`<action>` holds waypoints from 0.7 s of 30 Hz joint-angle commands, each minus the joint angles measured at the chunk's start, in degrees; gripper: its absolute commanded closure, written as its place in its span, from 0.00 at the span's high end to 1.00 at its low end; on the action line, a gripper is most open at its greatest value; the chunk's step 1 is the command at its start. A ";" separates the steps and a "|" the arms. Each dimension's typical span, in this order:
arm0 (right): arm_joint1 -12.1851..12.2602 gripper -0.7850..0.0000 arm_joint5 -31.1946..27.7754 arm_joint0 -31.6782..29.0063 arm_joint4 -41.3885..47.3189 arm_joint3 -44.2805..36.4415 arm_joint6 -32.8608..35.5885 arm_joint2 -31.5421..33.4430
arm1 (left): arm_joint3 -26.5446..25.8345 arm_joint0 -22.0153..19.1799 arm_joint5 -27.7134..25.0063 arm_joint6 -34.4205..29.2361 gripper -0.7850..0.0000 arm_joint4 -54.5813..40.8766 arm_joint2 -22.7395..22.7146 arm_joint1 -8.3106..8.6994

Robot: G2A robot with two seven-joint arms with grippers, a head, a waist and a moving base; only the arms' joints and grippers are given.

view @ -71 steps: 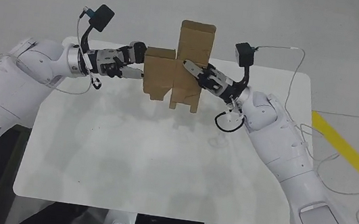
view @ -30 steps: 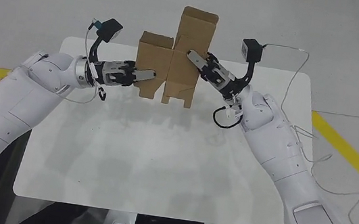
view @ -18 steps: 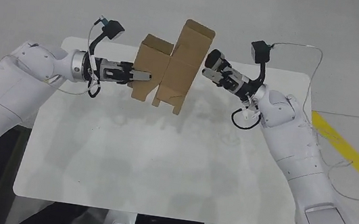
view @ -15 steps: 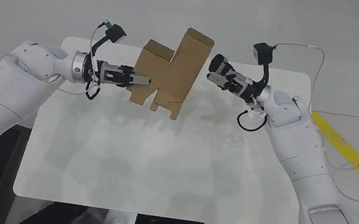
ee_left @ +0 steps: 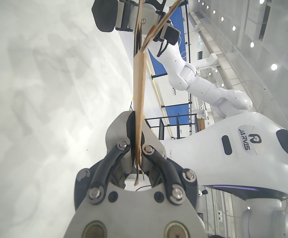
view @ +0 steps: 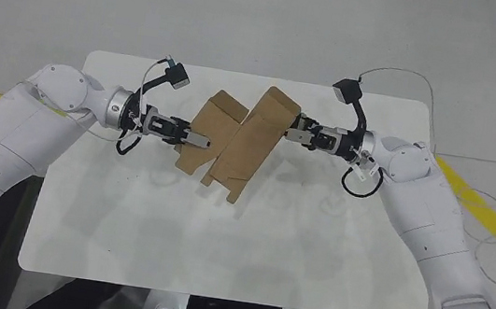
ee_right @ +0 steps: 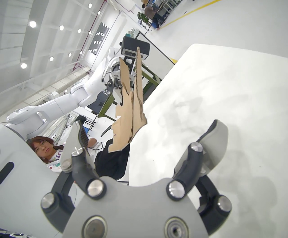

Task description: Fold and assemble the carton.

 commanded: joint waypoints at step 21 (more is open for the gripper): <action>4.81 0.35 -1.45 2.68 7.34 -2.07 -1.45 -12.62 | -2.46 3.06 3.42 -3.41 0.00 0.64 -2.01 -0.16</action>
